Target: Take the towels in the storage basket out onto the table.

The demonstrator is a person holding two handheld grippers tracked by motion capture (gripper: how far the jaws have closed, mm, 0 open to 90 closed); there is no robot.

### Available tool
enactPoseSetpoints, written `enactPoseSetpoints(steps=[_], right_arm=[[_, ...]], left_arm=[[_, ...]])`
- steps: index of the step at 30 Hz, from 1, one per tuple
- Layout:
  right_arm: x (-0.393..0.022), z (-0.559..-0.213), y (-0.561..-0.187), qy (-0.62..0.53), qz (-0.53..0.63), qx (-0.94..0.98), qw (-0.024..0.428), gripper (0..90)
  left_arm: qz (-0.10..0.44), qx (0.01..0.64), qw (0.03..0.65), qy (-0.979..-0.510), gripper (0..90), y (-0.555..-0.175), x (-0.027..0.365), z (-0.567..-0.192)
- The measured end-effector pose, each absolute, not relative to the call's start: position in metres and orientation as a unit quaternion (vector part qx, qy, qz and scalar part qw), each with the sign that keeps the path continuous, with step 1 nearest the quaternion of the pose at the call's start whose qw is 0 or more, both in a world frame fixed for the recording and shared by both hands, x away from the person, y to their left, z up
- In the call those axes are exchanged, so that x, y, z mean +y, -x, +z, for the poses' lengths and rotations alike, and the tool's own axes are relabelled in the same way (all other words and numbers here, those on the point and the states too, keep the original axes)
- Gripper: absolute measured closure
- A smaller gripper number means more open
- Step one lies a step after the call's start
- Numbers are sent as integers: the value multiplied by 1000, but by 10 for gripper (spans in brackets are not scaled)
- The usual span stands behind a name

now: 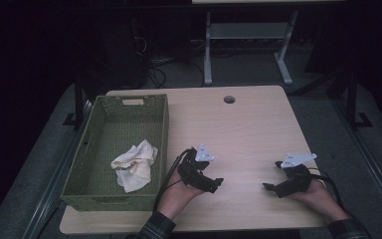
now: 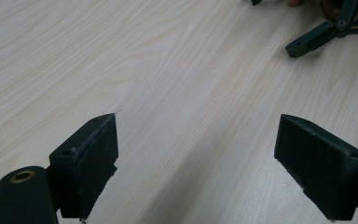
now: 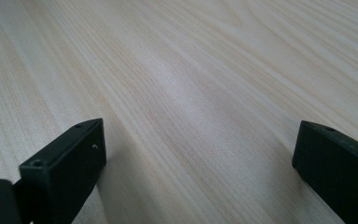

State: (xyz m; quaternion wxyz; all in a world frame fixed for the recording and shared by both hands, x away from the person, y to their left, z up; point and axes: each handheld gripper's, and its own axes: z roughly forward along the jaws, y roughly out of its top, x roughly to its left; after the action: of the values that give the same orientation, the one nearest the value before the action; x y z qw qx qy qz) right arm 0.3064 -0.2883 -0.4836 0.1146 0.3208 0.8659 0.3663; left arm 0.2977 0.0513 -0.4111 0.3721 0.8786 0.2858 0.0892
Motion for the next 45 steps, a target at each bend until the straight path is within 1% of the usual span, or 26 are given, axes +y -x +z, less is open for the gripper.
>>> enactPoseSetpoints(steps=[16, 26, 32, 39, 43, 45], right_arm=[[-288, -484, -306, -320, 366, 866, 114, 24], [-288, -484, -306, -319, 367, 867, 114, 24], [-288, -484, -306, -320, 367, 866, 113, 24], [-288, -484, -306, -319, 366, 866, 113, 24], [-288, -484, -306, -319, 367, 867, 113, 24], [-288, -484, -306, -319, 367, 866, 113, 24]], left_arm=[[77, 282, 394, -872, 129, -301, 54, -391], [80, 277, 411, -865, 129, -308, 57, -376], [80, 270, 403, -870, 129, -311, 58, -376], [84, 270, 403, -871, 130, -314, 70, -367], [84, 277, 413, -863, 130, -316, 81, -360], [94, 273, 409, -865, 131, -316, 84, -356]])
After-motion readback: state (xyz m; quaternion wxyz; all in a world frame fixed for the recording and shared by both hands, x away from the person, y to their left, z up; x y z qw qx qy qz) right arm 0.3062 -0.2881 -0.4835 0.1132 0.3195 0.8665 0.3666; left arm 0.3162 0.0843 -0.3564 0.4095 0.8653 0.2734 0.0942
